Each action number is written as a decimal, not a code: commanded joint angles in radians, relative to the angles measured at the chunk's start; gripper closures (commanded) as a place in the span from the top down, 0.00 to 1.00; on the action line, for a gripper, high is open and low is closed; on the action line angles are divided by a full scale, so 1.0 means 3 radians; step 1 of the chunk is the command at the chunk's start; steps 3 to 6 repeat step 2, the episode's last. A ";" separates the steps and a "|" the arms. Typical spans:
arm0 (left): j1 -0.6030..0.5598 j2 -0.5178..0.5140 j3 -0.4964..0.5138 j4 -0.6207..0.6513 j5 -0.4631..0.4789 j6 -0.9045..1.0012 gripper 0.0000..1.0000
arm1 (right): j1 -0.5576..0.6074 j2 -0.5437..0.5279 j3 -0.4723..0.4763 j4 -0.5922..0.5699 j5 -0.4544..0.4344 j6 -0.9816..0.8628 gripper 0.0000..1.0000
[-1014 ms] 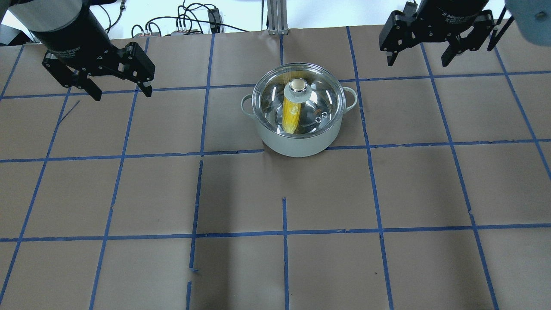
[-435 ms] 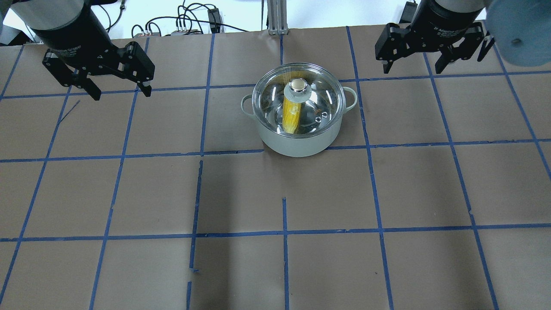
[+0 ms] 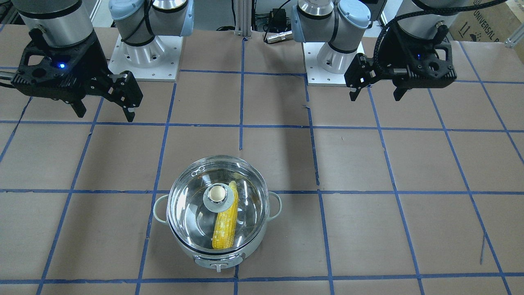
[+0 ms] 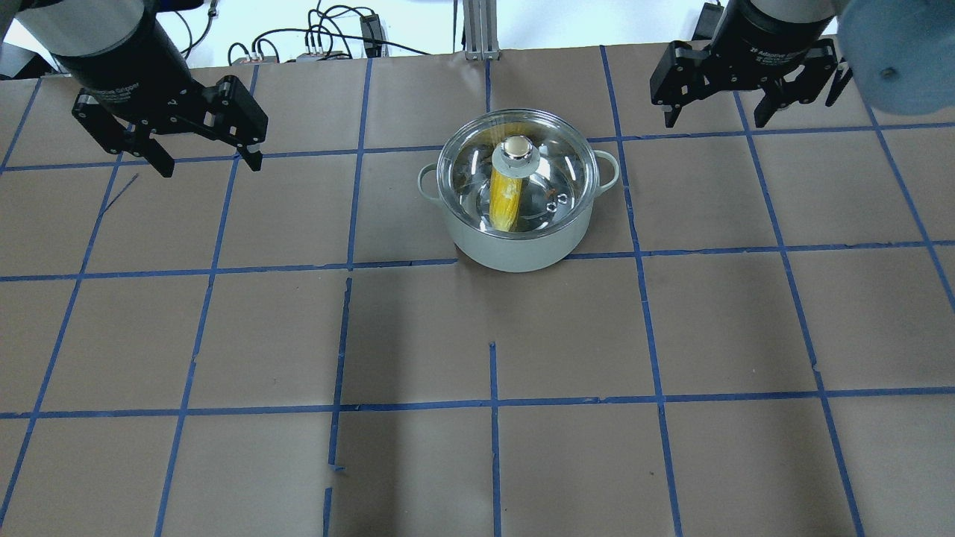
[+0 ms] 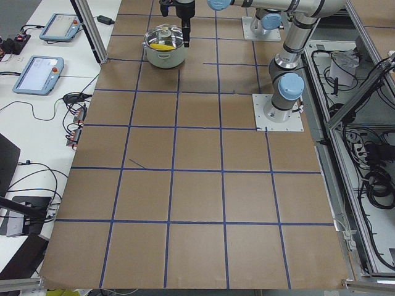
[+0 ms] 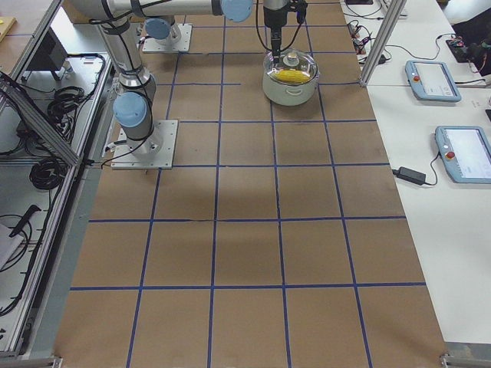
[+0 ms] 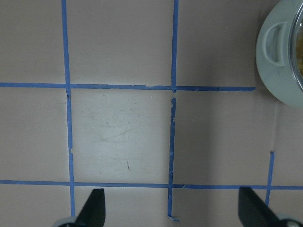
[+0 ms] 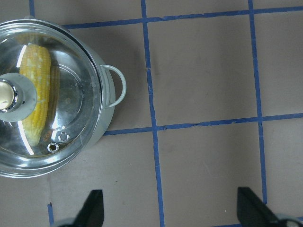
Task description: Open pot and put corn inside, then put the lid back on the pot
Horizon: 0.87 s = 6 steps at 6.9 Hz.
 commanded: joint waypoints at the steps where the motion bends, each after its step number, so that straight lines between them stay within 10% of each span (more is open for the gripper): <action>1: 0.0000 -0.0017 0.0029 0.0004 0.0005 -0.0001 1.00 | -0.0005 -0.0010 -0.0004 0.0001 -0.0006 0.0004 0.99; 6: 0.0000 -0.0012 0.0014 0.0004 0.0005 -0.0001 1.00 | 0.0000 -0.0010 -0.0004 0.0001 -0.0006 0.0009 0.99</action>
